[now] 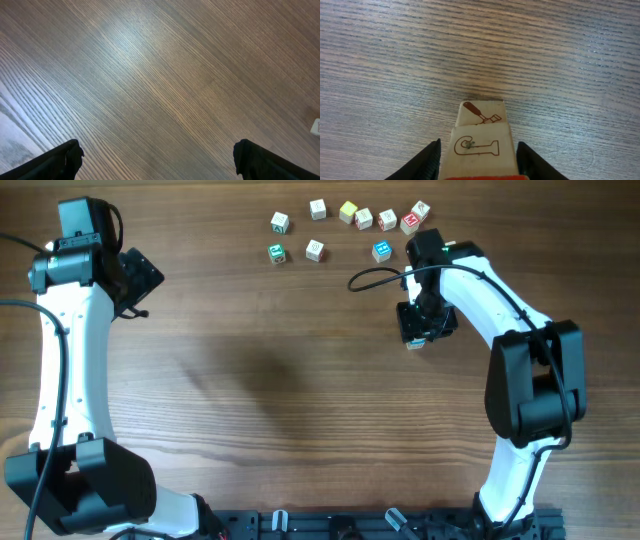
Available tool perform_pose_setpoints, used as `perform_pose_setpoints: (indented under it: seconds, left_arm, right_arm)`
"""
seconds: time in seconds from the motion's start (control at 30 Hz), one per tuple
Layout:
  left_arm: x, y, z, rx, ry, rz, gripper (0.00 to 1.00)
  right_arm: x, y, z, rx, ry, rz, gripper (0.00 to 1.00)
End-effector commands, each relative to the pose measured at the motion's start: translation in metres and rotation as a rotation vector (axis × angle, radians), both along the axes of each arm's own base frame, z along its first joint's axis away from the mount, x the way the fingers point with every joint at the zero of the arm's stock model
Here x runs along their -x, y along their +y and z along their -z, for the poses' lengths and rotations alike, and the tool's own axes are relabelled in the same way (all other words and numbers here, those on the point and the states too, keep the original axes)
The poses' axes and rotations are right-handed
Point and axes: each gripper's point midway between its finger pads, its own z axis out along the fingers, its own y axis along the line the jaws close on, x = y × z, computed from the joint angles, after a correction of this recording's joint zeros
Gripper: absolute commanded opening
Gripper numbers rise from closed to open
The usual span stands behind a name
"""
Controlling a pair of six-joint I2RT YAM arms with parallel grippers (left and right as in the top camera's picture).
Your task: Form a tower
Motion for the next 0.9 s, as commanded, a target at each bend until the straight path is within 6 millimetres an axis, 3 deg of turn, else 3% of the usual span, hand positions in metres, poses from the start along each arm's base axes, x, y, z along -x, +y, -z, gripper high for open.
perform_pose_setpoints:
  seconds: [0.0,0.4,0.53,0.67,0.8,0.87]
  left_arm:
    - [0.0007,0.0009,0.0055,0.01,0.01,-0.018,1.0]
    - [0.0007,0.0009,0.0055,0.01,0.01,-0.018,1.0]
    - [0.0007,0.0009,0.0055,0.01,0.01,-0.018,1.0]
    - [0.0007,0.0009,0.0055,0.01,0.01,-0.018,1.0]
    - [0.0007,0.0009,0.0055,0.01,0.01,-0.018,1.0]
    - [0.0007,0.0009,0.0055,0.01,0.01,-0.018,1.0]
  right_arm:
    - [0.0048,0.0017,0.0051,-0.002,0.027,0.021,0.46]
    - [0.0057,0.0009,0.0051,0.002,0.03,0.022,0.33]
    - [0.0058,0.0008,0.0051,0.002,0.031,0.023,0.32]
    - [0.0057,0.001,0.0051,0.001,0.031,0.023,0.54]
    - [0.0054,0.0011,0.0051,0.001,0.029,0.023,0.68]
    - [0.0052,0.0011,0.0051,0.001,0.029,0.029,0.69]
